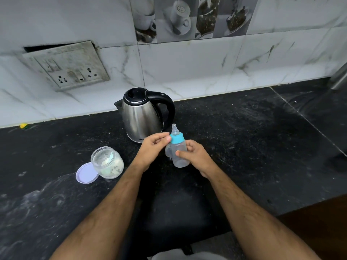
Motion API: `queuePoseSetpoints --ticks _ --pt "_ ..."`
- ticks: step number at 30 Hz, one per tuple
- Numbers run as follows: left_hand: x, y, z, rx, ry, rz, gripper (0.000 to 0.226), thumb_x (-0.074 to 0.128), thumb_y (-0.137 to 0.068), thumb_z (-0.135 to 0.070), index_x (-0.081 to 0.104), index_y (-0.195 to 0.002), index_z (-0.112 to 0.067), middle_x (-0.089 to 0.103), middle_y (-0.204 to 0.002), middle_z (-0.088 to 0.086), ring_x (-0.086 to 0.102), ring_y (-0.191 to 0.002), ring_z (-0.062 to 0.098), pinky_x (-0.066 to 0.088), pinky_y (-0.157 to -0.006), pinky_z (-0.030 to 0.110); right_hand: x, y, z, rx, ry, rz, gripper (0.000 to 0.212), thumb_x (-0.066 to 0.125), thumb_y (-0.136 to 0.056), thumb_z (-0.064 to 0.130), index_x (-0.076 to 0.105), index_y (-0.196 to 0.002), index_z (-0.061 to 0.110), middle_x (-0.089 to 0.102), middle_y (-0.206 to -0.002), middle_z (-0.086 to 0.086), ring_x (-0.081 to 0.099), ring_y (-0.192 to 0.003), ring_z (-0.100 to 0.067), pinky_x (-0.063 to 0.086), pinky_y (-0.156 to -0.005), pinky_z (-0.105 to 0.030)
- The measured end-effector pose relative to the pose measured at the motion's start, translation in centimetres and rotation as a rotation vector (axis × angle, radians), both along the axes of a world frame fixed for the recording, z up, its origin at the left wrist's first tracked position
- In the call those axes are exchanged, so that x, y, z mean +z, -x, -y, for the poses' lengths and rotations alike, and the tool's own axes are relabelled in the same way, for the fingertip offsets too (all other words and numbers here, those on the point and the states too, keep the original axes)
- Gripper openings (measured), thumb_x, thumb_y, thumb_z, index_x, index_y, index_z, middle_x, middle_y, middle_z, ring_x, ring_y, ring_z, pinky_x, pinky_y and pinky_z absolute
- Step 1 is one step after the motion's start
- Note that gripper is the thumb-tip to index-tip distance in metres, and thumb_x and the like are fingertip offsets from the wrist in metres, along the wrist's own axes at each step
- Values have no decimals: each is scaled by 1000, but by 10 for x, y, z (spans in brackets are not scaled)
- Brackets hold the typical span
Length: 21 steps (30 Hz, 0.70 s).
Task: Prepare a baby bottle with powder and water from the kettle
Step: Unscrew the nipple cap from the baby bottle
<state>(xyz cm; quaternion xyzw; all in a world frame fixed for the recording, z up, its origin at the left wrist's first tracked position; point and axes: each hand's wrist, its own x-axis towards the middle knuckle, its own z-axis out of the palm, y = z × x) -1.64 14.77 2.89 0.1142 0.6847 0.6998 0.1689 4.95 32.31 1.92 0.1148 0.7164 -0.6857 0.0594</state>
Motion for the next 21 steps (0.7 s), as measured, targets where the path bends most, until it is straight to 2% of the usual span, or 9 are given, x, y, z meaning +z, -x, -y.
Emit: queuePoseSetpoints --ticks 3,8,12,15,18,21 --pt "11 0 12 -88 -61 -26 22 70 -86 -24 74 -108 -27 75 -110 2 69 -107 13 51 -87 19 8 1 16 79 112 -24 32 71 -88 9 63 -118 8 75 -104 -7 72 -92 -16 57 -77 -26" --pt "16 2 39 7 -91 -8 20 73 -82 -23 76 -101 -20 77 -102 5 71 -97 11 52 -82 17 17 2 44 188 121 -45 37 73 -86 4 61 -121 -2 68 -106 -14 63 -98 -23 50 -93 -40" --pt "21 0 59 -64 -92 37 25 68 -84 -25 74 -107 -17 76 -104 2 68 -98 10 51 -86 21 25 2 60 301 139 -20 30 67 -91 8 62 -120 4 72 -99 -4 68 -90 -13 55 -79 -26" --pt "29 1 68 -200 -85 72 35 62 -91 -26 67 -122 -9 72 -116 4 65 -109 16 49 -98 28 32 1 65 383 168 26 27 65 -93 13 62 -119 8 71 -97 -3 69 -90 -13 56 -79 -27" --pt "35 1 70 -188 -63 46 30 57 -96 -18 64 -122 -4 71 -117 4 65 -108 12 49 -94 23 38 0 71 390 172 23 20 65 -91 16 63 -111 12 71 -94 -1 69 -87 -12 54 -80 -29" --pt "39 1 65 -137 -15 5 21 55 -99 -15 66 -116 -10 73 -108 3 66 -100 9 50 -90 20 40 1 74 324 166 -1 19 62 -95 10 61 -113 7 70 -93 -3 68 -83 -11 53 -77 -26"
